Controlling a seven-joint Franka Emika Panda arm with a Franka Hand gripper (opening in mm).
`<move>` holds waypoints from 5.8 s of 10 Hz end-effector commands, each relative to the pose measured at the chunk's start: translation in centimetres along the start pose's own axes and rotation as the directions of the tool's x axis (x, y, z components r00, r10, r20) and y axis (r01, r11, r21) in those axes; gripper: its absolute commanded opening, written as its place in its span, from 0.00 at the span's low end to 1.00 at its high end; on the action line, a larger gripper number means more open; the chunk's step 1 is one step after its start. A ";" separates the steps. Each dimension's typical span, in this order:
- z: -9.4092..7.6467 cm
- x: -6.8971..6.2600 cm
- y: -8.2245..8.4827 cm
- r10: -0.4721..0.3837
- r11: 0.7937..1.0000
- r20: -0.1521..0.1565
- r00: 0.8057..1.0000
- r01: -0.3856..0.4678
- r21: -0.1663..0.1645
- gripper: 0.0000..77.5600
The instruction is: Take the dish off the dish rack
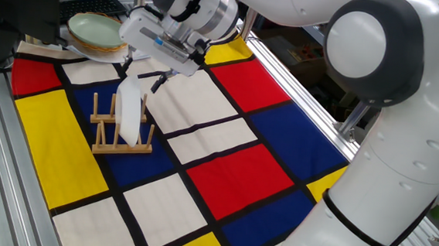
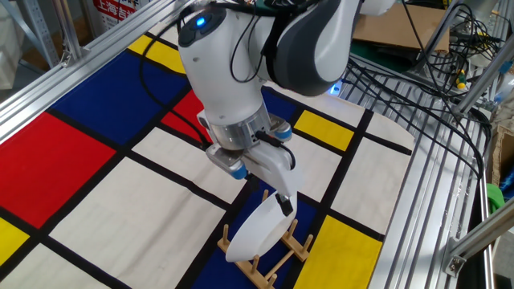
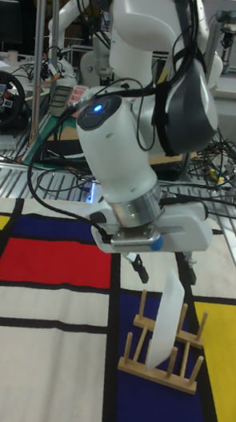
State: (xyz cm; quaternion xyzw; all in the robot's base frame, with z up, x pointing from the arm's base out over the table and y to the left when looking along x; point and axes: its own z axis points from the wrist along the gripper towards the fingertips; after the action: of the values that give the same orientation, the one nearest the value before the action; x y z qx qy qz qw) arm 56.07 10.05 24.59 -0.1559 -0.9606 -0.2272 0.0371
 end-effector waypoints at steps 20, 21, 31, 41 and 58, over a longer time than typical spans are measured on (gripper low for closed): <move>1.4 -0.5 0.0 0.006 0.999 0.034 0.999 -0.004 -0.041 0.01; 1.4 -0.5 0.0 0.006 0.999 0.034 0.999 -0.004 -0.041 0.01; 1.8 0.4 2.0 0.153 0.947 -0.040 0.987 -0.158 -0.279 0.01; -1.8 0.7 2.6 0.150 0.938 -0.069 0.986 -0.164 -0.304 0.01; -10.2 1.7 3.7 0.072 0.993 -0.094 0.993 -0.063 0.095 0.01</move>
State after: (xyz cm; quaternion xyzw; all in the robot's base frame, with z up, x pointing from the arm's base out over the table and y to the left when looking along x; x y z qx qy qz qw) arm 56.13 10.48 33.73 -0.2313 -0.9171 -0.3103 0.0950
